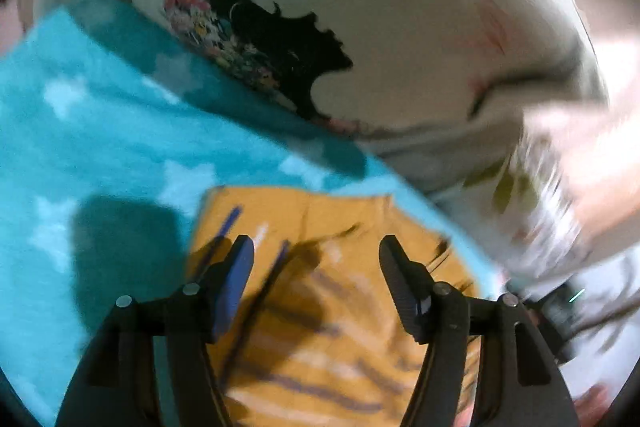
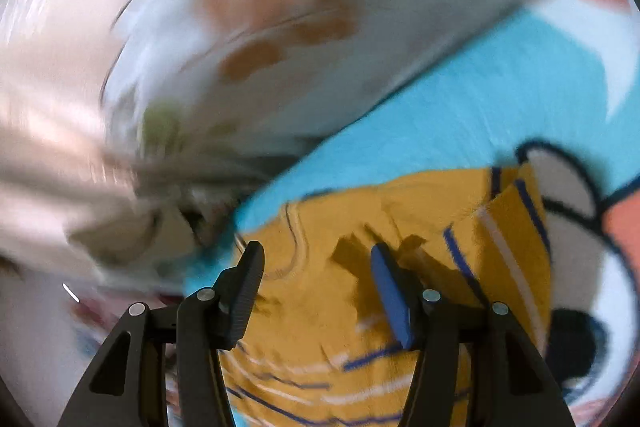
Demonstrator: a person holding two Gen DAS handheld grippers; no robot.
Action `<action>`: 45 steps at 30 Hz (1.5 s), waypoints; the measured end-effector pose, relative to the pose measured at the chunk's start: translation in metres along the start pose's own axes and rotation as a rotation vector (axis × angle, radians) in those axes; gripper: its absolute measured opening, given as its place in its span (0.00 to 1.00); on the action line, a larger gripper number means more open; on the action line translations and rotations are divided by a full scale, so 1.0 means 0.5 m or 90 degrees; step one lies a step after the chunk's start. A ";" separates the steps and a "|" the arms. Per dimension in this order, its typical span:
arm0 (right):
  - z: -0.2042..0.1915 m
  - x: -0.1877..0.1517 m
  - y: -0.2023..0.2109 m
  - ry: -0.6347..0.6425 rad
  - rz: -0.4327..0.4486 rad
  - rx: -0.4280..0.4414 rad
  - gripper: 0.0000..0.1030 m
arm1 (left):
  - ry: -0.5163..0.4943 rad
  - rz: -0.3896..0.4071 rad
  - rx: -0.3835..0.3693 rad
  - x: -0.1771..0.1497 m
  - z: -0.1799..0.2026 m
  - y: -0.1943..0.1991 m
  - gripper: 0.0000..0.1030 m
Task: Fold small clothes
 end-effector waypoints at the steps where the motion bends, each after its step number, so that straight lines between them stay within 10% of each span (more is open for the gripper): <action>1: -0.018 -0.010 -0.001 0.037 -0.008 -0.017 0.59 | -0.033 -0.005 0.029 -0.020 -0.001 0.009 0.63; 11: -0.258 -0.166 -0.143 0.357 -0.131 -0.041 0.55 | -0.167 -0.064 0.124 -0.160 -0.050 0.019 0.67; 12: -0.271 -0.179 -0.160 0.374 -0.142 -0.042 0.50 | -0.173 -0.072 0.128 -0.168 -0.054 0.013 0.60; 13: -0.289 -0.191 -0.187 0.390 -0.157 -0.043 0.47 | -0.179 -0.085 0.134 -0.175 -0.055 0.005 0.22; 14: -0.298 -0.199 -0.206 0.397 -0.169 -0.043 0.41 | -0.184 -0.101 0.158 -0.182 -0.061 -0.003 0.10; 27: -0.339 -0.218 -0.429 0.445 -0.184 -0.138 0.38 | -0.153 -0.075 0.170 -0.183 -0.069 0.031 0.14; 34: -0.292 -0.163 -0.203 0.403 -0.077 -0.090 0.40 | -0.126 -0.014 0.176 -0.187 -0.088 0.119 0.40; 43: 0.046 -0.099 0.053 0.270 0.025 -0.285 0.56 | -0.084 -0.031 0.168 -0.247 -0.090 0.127 0.43; 45: 0.089 -0.112 0.047 0.238 -0.001 -0.265 0.37 | -0.098 -0.032 0.169 -0.258 -0.071 0.123 0.43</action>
Point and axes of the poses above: each gripper's, at about its wrist camera, not at the fingertips, and y roughly against the way its jaws point, z to its right, x to its top, the point moved 7 cm from there along -y, roughly the way its jaws point, and after that the axes turned 1 degree about -z, right-handed, at the moved point
